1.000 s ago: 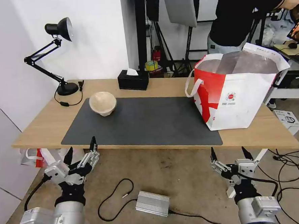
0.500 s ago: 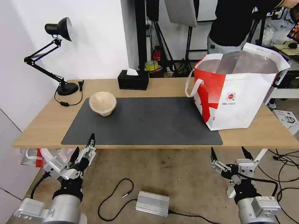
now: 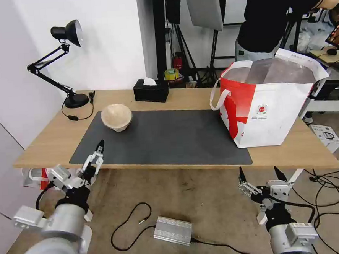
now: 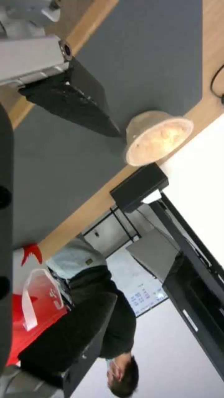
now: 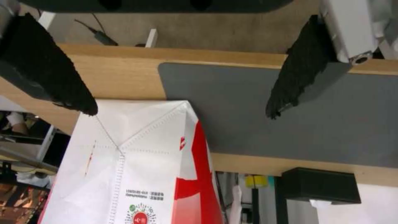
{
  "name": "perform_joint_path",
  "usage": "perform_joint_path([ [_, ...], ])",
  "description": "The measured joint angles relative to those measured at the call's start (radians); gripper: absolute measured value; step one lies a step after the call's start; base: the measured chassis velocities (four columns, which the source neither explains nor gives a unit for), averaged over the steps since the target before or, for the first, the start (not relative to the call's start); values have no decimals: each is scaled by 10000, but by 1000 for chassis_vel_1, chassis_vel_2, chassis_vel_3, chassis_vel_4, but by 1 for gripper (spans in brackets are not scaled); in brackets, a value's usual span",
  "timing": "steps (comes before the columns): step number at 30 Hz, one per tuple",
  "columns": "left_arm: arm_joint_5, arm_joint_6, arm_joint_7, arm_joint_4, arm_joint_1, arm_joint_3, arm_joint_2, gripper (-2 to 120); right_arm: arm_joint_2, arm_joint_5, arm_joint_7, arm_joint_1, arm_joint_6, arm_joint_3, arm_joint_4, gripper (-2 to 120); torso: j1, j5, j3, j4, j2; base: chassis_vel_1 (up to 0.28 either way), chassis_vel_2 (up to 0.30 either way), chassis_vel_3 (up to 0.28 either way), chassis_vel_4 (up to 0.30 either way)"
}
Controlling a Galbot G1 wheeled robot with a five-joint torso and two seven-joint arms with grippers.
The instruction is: Pick up the trash from the table and place it into the takeout bag.
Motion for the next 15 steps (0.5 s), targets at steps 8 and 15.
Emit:
perform_joint_path([
  [8, -629, 87, -263, 332, -457, -39, 341, 100, 1, 0, 0, 0, 0, 0, 0, 100, 0, 0, 0, 1, 0, 0, 0, 0, 0],
  [15, -1088, 182, -458, 645, -924, 25, 462, 100, 0, 0, 0, 0, 0, 0, 0, 100, 0, 0, 0, 1, 0, 0, 0, 0, 0],
])
